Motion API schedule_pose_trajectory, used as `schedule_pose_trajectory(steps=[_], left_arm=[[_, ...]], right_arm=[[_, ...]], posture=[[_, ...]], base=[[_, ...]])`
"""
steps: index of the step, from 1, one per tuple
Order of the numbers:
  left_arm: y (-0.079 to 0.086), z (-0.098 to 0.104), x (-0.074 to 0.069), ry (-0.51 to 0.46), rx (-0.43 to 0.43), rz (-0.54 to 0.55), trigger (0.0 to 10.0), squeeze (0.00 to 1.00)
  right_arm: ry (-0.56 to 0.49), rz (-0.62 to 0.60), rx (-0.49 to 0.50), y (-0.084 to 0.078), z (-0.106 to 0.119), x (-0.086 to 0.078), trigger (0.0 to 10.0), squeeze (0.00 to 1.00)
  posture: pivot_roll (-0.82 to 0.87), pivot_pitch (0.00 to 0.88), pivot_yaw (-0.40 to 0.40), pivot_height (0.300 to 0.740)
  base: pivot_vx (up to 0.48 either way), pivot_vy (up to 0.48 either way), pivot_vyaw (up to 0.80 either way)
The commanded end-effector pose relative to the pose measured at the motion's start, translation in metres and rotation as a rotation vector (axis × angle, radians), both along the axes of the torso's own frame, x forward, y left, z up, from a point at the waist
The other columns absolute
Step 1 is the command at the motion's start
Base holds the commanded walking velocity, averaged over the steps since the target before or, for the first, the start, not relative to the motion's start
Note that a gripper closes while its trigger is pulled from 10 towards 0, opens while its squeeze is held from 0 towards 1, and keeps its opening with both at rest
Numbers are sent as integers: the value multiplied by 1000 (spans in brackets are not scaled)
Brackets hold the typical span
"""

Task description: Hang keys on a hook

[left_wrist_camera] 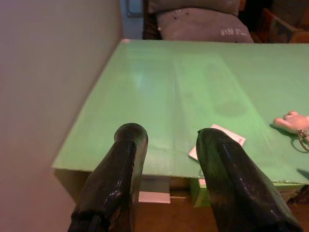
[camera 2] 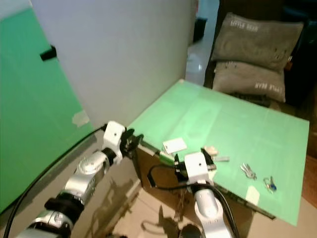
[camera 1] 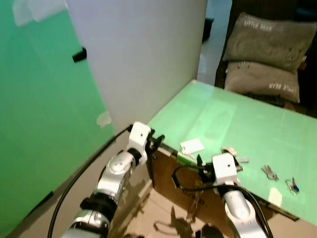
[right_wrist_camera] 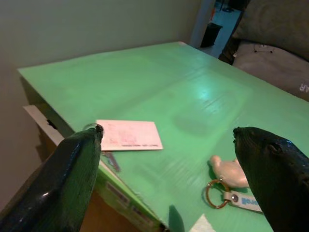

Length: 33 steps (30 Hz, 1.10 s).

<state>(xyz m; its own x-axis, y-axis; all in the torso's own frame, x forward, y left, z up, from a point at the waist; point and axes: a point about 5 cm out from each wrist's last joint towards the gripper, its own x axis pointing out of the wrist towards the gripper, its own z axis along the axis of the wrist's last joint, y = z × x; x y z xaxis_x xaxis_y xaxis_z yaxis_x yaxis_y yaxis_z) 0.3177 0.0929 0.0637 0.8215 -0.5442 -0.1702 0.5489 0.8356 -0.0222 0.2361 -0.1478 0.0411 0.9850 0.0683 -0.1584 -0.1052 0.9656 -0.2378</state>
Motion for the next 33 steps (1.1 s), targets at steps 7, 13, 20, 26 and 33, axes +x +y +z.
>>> schedule_pose_trajectory(steps=[7, 13, 20, 26, 33], left_arm=[[2, 4, 6, -18, 42, -22, 10000, 0], [2, 4, 12, -24, 72, -18, 10000, 0], [4, 13, 24, -31, 133, -28, 10000, 0], [2, 11, 25, -25, 149, -40, 10000, 0], [-5, 6, 24, -6, 187, -62, 10000, 0]], right_arm=[[-9, 1, 3, 1, 2, 2, 10000, 0], [-27, 16, 9, 3, 5, 3, 10000, 0], [1, 32, 17, 5, 3, 1, 10000, 0], [5, 24, 22, 3, 3, -1, 10000, 0], [-18, 47, 11, 5, 4, -3, 10000, 0]], posture=[[-191, 0, 112, 689], [-188, 0, 107, 689], [-189, 0, 104, 668], [-201, 0, 108, 638], [-216, 0, 110, 626]], base=[[0, 0, -598], [0, 0, 0], [0, 0, -304], [0, 0, -417], [0, 0, -332]])
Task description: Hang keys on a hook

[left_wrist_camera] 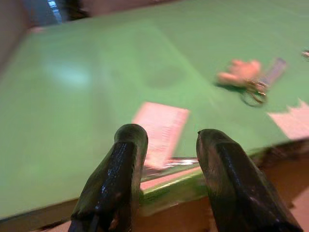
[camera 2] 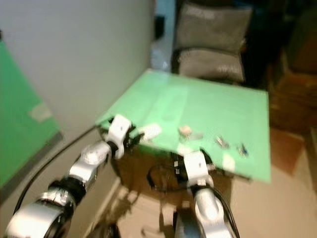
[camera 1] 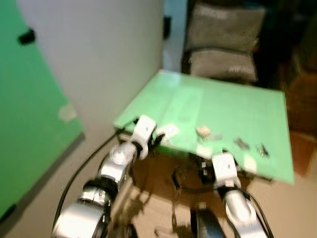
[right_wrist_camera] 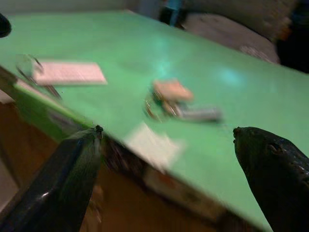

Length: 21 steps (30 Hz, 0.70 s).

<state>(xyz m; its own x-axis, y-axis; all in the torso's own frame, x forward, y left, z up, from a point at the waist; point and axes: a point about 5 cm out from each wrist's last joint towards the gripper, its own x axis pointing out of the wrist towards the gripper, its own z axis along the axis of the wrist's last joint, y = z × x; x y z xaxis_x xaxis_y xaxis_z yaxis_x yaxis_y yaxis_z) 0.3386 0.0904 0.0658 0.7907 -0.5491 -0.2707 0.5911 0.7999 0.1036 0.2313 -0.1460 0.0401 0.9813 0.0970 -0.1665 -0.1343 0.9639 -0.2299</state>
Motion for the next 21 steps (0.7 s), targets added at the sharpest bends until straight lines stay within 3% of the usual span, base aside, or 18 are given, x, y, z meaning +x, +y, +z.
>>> schedule_pose_trajectory(steps=[1, 3, 4, 5, 10, 11, 12, 13, 16, 21], left_arm=[[-3, 4, 3, -19, 24, -15, 10000, 0], [-4, 4, 3, -20, 23, -16, 10000, 0], [-4, 5, 3, -20, 20, -19, 10000, 929], [-5, 6, 5, -23, 14, -24, 10000, 1000], [-4, 14, 11, -55, 14, 10, 10000, 1000], [-2, 21, 14, -85, -26, 37, 10000, 0], [-2, 21, 14, -85, -26, 37, 10000, 0], [3, 37, 21, -145, -126, 95, 10000, 0], [6, 52, 26, -180, -240, 129, 10000, 0], [4, 43, 26, -111, -232, 142, 10000, 0]], right_arm=[[-19, 20, -4, 3, 5, 1, 10000, 0], [-9, 19, -14, 3, 4, 1, 10000, 0], [-7, 14, -6, 3, 4, 1, 10000, 0], [-7, 10, 0, 2, 4, 1, 10000, 0], [-35, 22, 1, 2, 7, 1, 10000, 0], [-38, 23, -2, 2, 7, 1, 10000, 0], [-38, 23, -2, 2, 7, 1, 10000, 0], [-45, 21, -10, 2, 8, 1, 10000, 0], [-61, 26, -19, 2, 10, 0, 10000, 0], [-60, 31, -15, 4, 10, -2, 10000, 0]], posture=[[-216, 0, 110, 626], [-216, 0, 110, 626], [-217, 0, 109, 626], [-217, 0, 108, 626], [-227, 0, 113, 626], [-227, 0, 113, 626], [-227, 0, 113, 626], [-229, 0, 114, 626], [-228, 0, 114, 626], [-219, 0, 107, 626]], base=[[0, 0, 0], [0, 0, 0], [0, 0, -625], [0, 0, -613], [0, 0, -370], [0, 0, 0], [0, 0, 0], [0, 0, 0], [0, 0, 0], [0, 0, 0]])
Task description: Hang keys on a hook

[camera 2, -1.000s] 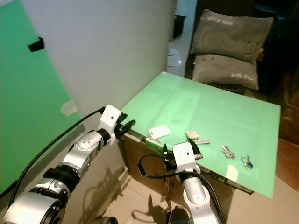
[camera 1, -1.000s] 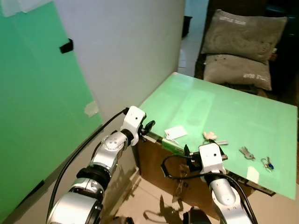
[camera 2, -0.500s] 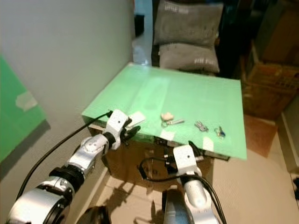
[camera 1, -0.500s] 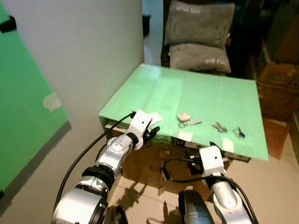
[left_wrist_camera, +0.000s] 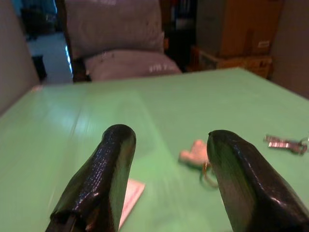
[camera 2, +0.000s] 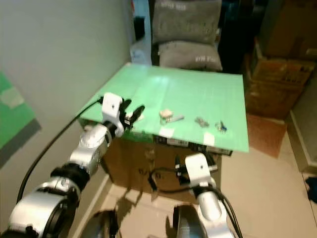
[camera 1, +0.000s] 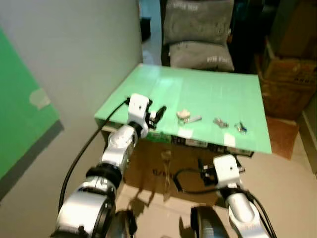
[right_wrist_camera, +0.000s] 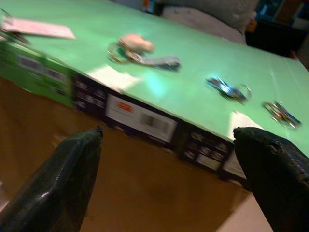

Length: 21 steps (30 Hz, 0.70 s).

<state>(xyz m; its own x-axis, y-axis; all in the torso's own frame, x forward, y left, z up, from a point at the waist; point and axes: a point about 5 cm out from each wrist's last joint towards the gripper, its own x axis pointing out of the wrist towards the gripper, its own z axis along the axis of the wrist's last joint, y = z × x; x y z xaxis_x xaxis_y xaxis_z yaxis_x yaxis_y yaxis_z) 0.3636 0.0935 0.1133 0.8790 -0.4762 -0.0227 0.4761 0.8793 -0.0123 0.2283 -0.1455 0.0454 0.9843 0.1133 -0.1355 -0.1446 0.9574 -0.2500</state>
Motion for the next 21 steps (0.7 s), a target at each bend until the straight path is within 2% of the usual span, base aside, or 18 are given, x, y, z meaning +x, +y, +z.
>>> schedule_pose_trajectory(steps=[1, 5, 10, 14, 15, 16, 18, 21], left_arm=[[1, -7, 0, 59, 0, 13, 10000, 0], [11, -24, -1, 186, -17, 84, 10000, 0], [3, -21, 0, 184, -9, 56, 10000, 0], [7, -8, 2, 68, 30, 30, 10000, 0], [16, 0, -1, -11, 5, 52, 10000, 0], [16, 0, -1, -11, 5, 52, 10000, 0], [26, 6, -5, -69, -46, 76, 10000, 0], [38, 11, -23, -113, -131, 114, 10000, 0]], right_arm=[[-26, 13, 3, 3, 5, 1, 10000, 0], [-24, 17, 5, 2, 6, 2, 10000, 0], [-20, 31, 8, 4, 6, 0, 10000, 0], [-48, 36, -11, 3, 11, -3, 10000, 0], [-118, 37, -40, 1, 25, -7, 10000, 0], [-118, 37, -40, 1, 25, -7, 10000, 0], [-189, 27, -50, -1, 40, -10, 10000, 0], [-223, -30, -13, -11, 51, -20, 10000, 0]], posture=[[-219, 0, 107, 626], [-217, 0, 99, 626], [-217, 0, 98, 626], [-240, 0, 113, 626], [-241, 0, 123, 626], [-241, 0, 123, 626], [-243, 0, 129, 626], [-234, 0, 128, 626]], base=[[0, 0, 0], [0, 0, 0], [0, 0, 0], [0, 0, 0], [0, 0, 0], [0, 0, 0], [0, 0, 0], [0, 0, 0]])
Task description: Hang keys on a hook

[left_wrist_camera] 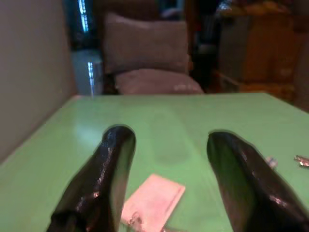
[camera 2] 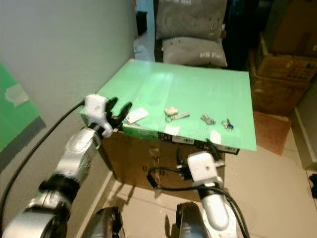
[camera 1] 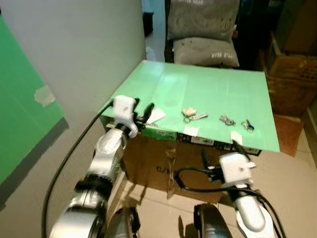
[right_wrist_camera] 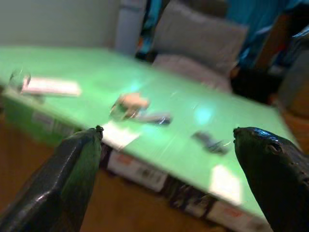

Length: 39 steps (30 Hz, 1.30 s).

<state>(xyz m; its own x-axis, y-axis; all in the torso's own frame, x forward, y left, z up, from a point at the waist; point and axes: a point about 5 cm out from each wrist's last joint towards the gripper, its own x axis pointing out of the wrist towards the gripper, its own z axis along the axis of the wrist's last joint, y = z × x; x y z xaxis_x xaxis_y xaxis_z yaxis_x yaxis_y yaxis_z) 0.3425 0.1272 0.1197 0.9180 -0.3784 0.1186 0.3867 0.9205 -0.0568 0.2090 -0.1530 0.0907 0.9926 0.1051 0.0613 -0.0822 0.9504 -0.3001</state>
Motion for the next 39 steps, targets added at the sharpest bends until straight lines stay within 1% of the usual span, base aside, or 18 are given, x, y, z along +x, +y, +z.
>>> schedule_pose_trajectory(steps=[1, 2, 4, 6, 8, 9, 13, 21, 26, 27, 29, 30, 31, 33, 35, 36, 38, 39], left_arm=[[4, 4, -10, -6, -51, 12, 10000, 0], [-1, 3, -18, -1, -76, 1, 10000, 0], [-9, 0, -29, 15, -99, -25, 10000, 0], [-17, -2, -34, 32, -109, -51, 10000, 0], [-21, -3, -35, 41, -117, -61, 10000, 0], [-24, -6, -35, 62, -107, -47, 10000, 0], [-26, -4, -35, 76, -95, -48, 10000, 0], [-25, -5, -28, 110, -55, -28, 10000, 0], [-26, -5, -29, 116, -47, -32, 10000, 0], [-26, -4, -28, 110, -25, -33, 10000, 0], [-26, -5, -28, 109, -15, -33, 10000, 0], [-25, -5, -26, 116, 5, -22, 10000, 0], [-20, -8, -18, 134, 65, 29, 10000, 0], [-18, -8, -16, 132, 77, 40, 10000, 0], [-14, -3, -10, 104, 107, 2, 10000, 0], [-14, -3, -10, 104, 107, 2, 10000, 0], [-12, -1, -5, 130, 89, -54, 10000, 0], [-12, -1, -5, 130, 89, -54, 10000, 0]], right_arm=[[-11, -49, 44, -9, 4, -3, 10000, 0], [12, -101, 99, -15, -1, -5, 10000, 0], [37, -173, 172, -22, -6, -6, 10000, 0], [38, -201, 204, -24, -5, -3, 10000, 0], [26, -197, 205, -22, -2, 2, 10000, 0], [8, -170, 180, -18, 3, 6, 10000, 0], [-1, -149, 161, -15, 6, 10, 10000, 0], [34, -113, 142, -10, 1, 14, 10000, 0], [44, -97, 140, -6, 0, 15, 10000, 0], [49, -88, 138, -4, -1, 15, 10000, 0], [50, -87, 138, -4, -1, 15, 10000, 0], [53, -85, 138, -4, -2, 15, 10000, 0], [55, -82, 139, -3, -2, 15, 10000, 0], [56, -79, 140, -2, -2, 15, 10000, 0], [55, -65, 138, 0, -1, 13, 10000, 0], [55, -65, 138, 0, -1, 13, 10000, 0], [58, -64, 139, 0, -2, 12, 10000, 0], [58, -64, 139, 0, -2, 12, 10000, 0]], posture=[[-222, 0, 122, 626], [-216, 0, 120, 626], [-207, 0, 118, 626], [-198, 0, 115, 626], [-196, 0, 113, 626], [-197, 0, 111, 626], [-198, 0, 110, 626], [-205, 0, 111, 626], [-208, 0, 114, 626], [-208, 0, 114, 626], [-208, 0, 114, 626], [-208, 0, 113, 626], [-206, 0, 112, 626], [-206, 0, 112, 626], [-207, 0, 112, 626], [-207, 0, 112, 626], [-207, 0, 112, 626], [-207, 0, 112, 626]], base=[[0, 0, 0], [0, 0, 0], [0, 0, 0], [0, 0, 0], [386, 0, 0], [480, 0, 0], [480, 0, 0], [478, 0, 0], [458, 0, 0], [458, 0, 0], [458, 0, 0], [0, 0, 0], [0, 0, 0], [0, 0, 0], [0, 0, 0], [0, 0, 0], [0, 0, 0], [0, 0, 0]])
